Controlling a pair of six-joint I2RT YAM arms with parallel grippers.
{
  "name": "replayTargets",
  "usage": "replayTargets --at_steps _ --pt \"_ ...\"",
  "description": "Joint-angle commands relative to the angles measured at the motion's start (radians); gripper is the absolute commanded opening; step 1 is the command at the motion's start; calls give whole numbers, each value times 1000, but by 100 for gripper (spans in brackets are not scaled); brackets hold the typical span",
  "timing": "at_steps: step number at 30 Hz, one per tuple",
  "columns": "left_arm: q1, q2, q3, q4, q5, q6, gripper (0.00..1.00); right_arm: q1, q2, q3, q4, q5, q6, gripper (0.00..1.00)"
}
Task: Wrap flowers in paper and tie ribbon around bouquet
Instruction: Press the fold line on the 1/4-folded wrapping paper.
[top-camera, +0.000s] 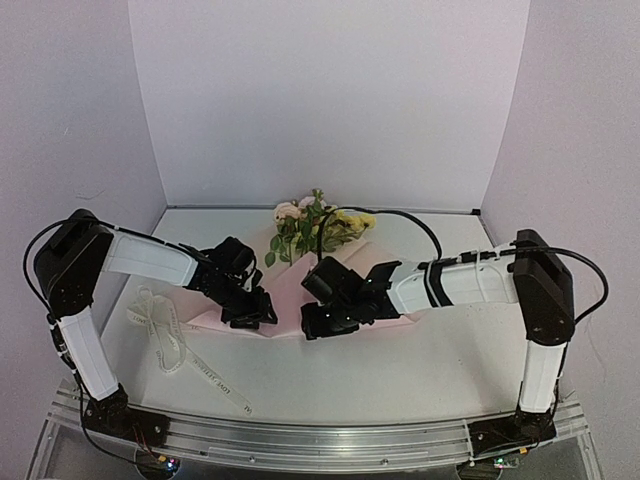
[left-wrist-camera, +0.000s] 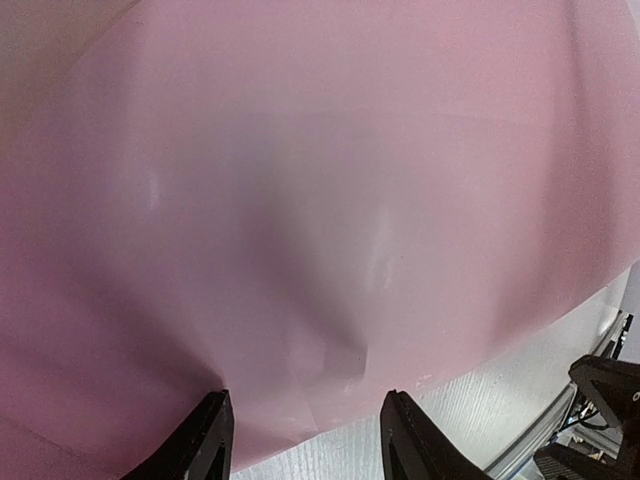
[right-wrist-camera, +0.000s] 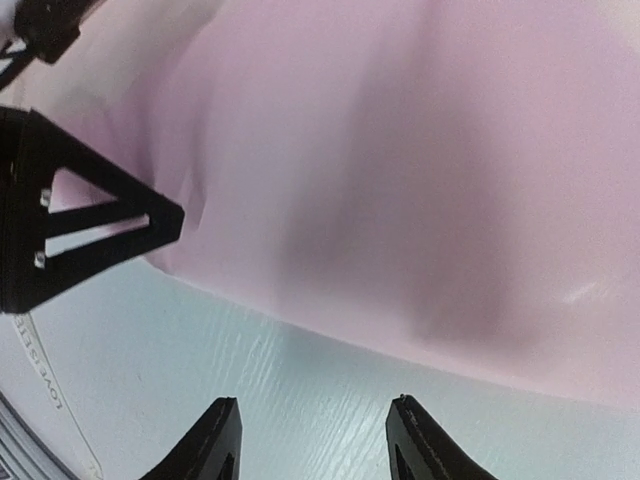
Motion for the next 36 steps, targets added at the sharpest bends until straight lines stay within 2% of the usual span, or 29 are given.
replayTargets --at_steps 1,10,20,26,36 --pt "5 -50 -12 24 -24 -11 52 20 27 34 -79 84 -11 51" --pt "5 -68 -14 23 -24 -9 52 8 142 136 -112 160 -22 51" --pt "0 -101 14 12 -12 16 53 -12 188 175 -162 143 34 49" --pt "-24 -114 29 83 61 -5 55 -14 190 170 -199 114 108 49" --pt "-47 -17 44 255 219 -72 53 -46 188 164 -192 31 221 49"
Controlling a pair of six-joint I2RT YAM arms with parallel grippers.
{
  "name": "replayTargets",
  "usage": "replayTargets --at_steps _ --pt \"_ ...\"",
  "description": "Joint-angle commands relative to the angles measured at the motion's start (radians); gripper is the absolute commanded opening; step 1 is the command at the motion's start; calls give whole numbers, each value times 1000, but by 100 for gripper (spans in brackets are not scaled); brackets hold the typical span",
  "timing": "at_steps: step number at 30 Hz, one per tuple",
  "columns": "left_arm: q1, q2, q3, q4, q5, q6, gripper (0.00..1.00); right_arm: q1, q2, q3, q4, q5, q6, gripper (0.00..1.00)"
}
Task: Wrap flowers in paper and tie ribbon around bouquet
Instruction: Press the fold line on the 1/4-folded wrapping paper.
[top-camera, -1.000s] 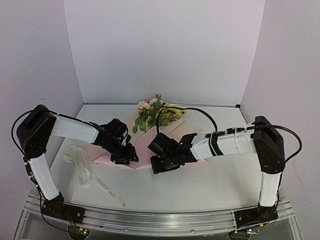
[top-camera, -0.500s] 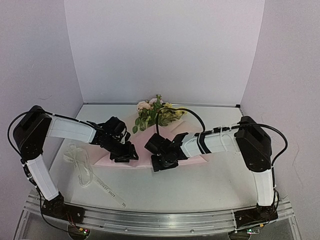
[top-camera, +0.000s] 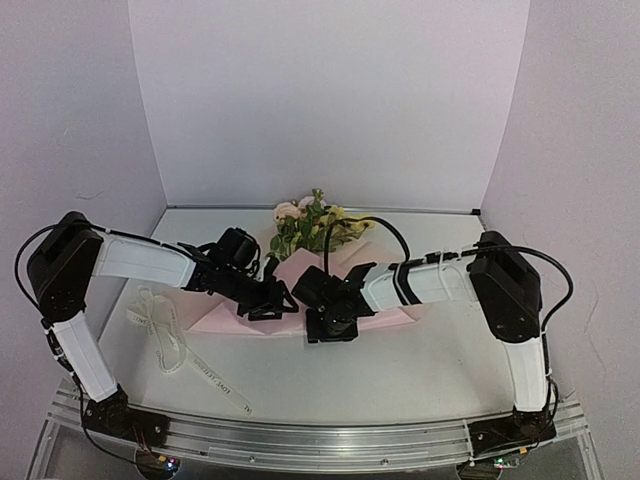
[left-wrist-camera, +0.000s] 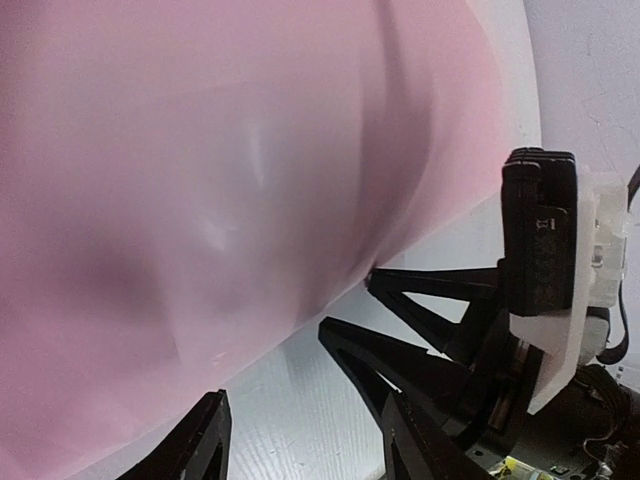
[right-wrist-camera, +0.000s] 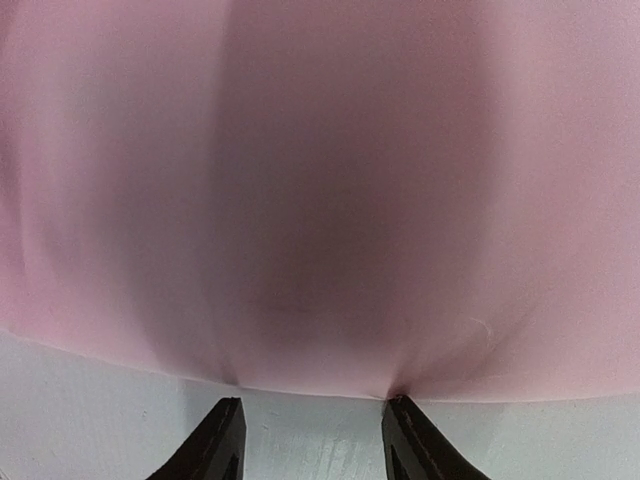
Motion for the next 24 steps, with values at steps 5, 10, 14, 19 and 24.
replayTargets --at_steps 5,10,14,19,24 --pt "-6 106 67 122 110 -25 51 -32 -26 -11 8 -46 103 50" --pt "-6 153 98 112 103 -3 51 -54 -88 -59 47 -67 140 50" --pt "-6 185 140 60 65 18 50 -88 -148 -153 114 -94 183 52" --pt "-6 193 160 15 29 28 50 -124 -219 -245 209 -158 209 51" --pt "-6 208 177 -9 18 38 50 -133 -258 -252 255 -188 208 48"
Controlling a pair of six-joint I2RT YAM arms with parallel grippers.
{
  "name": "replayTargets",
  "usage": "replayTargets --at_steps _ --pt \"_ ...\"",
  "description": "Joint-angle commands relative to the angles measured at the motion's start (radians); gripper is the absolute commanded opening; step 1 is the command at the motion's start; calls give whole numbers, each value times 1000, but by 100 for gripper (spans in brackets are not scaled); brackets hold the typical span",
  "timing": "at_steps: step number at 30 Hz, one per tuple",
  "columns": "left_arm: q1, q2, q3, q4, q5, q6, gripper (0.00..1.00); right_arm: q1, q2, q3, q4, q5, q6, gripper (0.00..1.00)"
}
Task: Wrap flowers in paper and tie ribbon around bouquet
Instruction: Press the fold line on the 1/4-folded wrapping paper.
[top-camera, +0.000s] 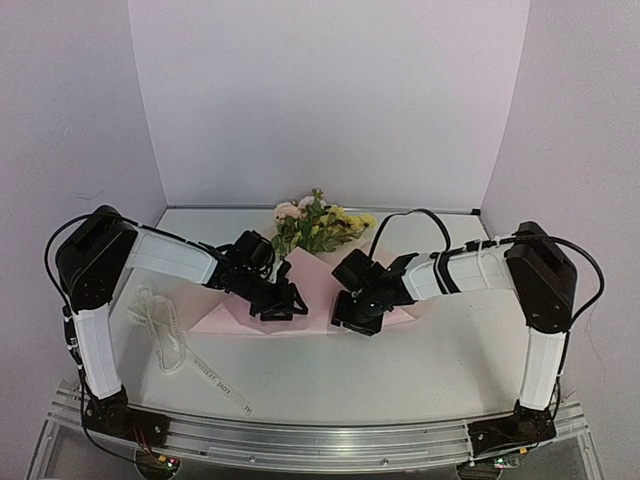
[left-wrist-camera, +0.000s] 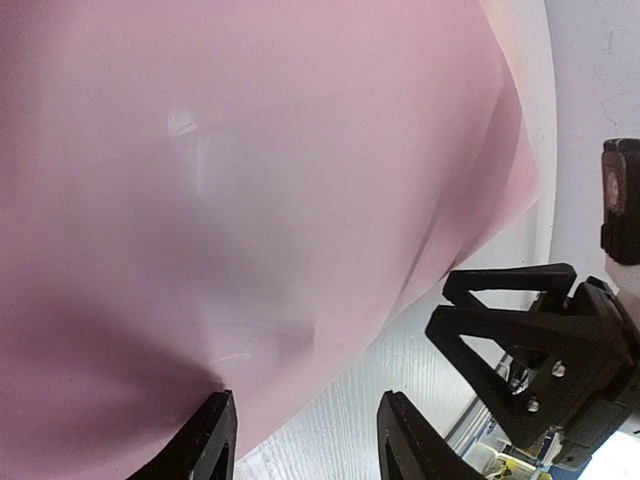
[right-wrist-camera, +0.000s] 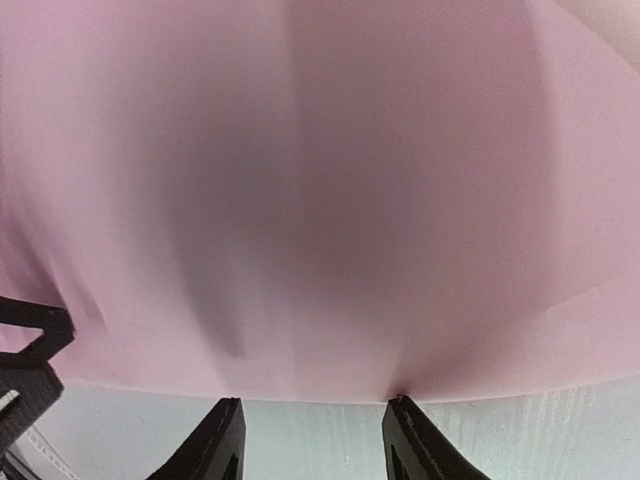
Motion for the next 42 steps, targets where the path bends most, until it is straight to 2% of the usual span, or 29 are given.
replayTargets --at_steps 1,7,19,31,42 --pt "-3 26 56 -35 -25 26 50 -5 -73 -4 95 -45 19 47" --pt "-3 35 74 -54 -30 34 50 -73 -68 -114 207 -100 57 40" --pt "-2 42 122 -101 -45 60 50 -164 -140 -389 427 -105 178 39" --pt "-27 27 182 -96 27 105 51 -180 -227 -553 653 -96 329 39" --pt "-38 156 298 -129 41 143 50 -193 -332 -735 761 -18 416 38"
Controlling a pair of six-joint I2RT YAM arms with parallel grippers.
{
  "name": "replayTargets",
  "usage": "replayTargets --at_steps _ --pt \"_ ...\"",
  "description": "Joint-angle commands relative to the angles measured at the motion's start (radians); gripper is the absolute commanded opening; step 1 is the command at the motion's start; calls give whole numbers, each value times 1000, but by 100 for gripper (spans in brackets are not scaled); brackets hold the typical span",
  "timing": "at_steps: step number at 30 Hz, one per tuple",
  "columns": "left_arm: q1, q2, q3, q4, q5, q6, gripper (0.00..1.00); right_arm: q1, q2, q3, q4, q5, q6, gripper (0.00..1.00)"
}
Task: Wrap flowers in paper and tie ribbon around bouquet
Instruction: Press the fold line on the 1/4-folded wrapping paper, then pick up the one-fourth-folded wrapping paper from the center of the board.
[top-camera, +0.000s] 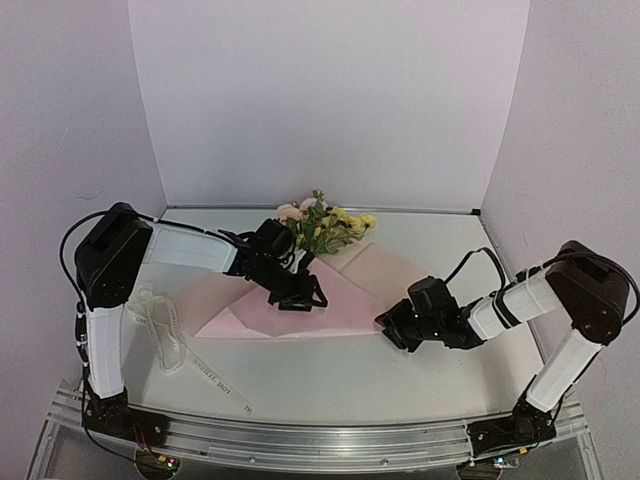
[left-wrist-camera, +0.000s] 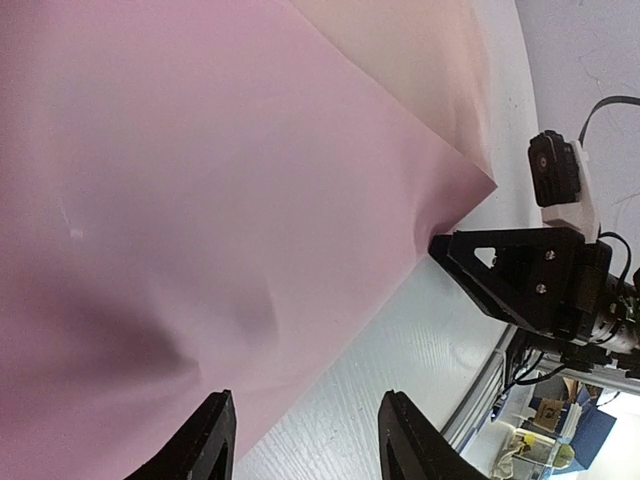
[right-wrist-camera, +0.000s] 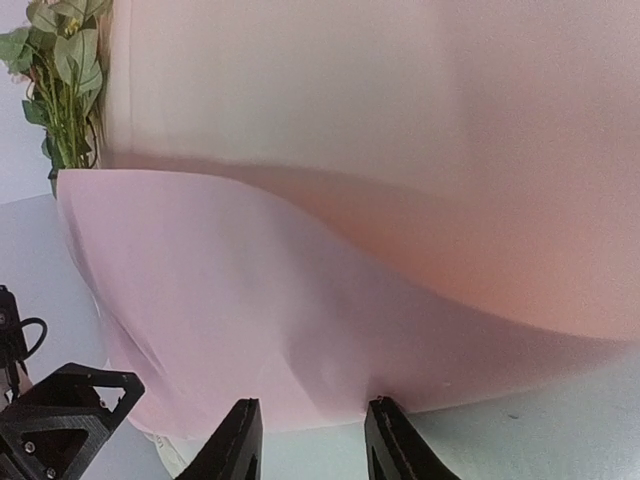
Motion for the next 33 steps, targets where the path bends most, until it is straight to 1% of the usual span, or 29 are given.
replayTargets --at_steps 1,3,7,10,13,16,19,23,27,33 --pt "4 64 83 -16 12 48 50 -7 -58 -59 2 66 31 40" --pt "5 85 102 -21 15 53 50 -9 -102 -98 -1 89 34 46" --pt "5 99 113 -20 18 55 50 -27 -161 -161 -28 125 24 53" --pt "5 99 110 -21 18 58 50 -45 -173 -179 -40 140 1 56" --pt "5 101 108 -23 17 59 50 -72 -150 -169 -40 134 -25 55" --pt "6 101 103 -22 15 60 50 -95 -118 -148 -39 131 -53 48" --pt "5 100 103 -23 16 62 50 -113 -102 -141 -33 149 -78 44" --pt "5 101 109 -26 19 66 50 -119 -89 -115 -28 158 -123 39" --pt "5 107 118 -32 19 71 50 -118 -85 -98 -25 164 -140 31" --pt "5 119 134 -33 22 70 50 -117 -128 -90 -26 172 -192 11"
